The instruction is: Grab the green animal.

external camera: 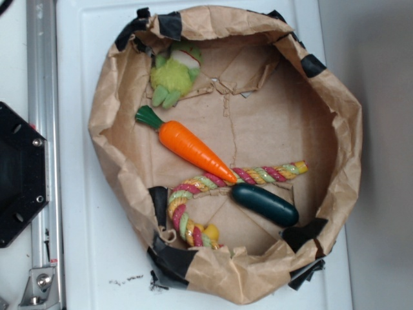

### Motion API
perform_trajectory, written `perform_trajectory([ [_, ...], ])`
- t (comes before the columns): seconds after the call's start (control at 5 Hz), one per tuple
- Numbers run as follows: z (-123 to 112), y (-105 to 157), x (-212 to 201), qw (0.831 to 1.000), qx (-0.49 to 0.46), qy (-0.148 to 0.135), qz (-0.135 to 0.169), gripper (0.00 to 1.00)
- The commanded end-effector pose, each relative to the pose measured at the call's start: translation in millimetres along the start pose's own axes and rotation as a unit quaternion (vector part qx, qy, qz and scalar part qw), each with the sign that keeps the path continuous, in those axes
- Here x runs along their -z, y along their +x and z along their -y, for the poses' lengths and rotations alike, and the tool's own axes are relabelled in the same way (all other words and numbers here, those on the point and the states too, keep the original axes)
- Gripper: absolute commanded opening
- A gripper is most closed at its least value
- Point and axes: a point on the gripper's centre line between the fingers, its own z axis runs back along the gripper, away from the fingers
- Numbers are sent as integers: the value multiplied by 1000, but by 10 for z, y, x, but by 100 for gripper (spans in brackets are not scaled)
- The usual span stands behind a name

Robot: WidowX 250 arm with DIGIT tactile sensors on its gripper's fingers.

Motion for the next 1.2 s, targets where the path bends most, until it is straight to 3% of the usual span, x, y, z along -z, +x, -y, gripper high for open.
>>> perform_trajectory([
  [0.0, 0, 0, 0, 1000, 0, 0, 0, 100],
  [0.2, -104, 405, 251, 993, -117, 20, 26, 100],
  [0.4, -290, 719, 566, 979, -198, 28, 23, 100],
  [0.6, -458, 877, 975, 962, -262, 79, 22, 100],
  [0.8, -718, 895, 1315, 959, -265, 95, -16, 100],
  [1.0, -718, 895, 1315, 959, -265, 95, -16, 100],
])
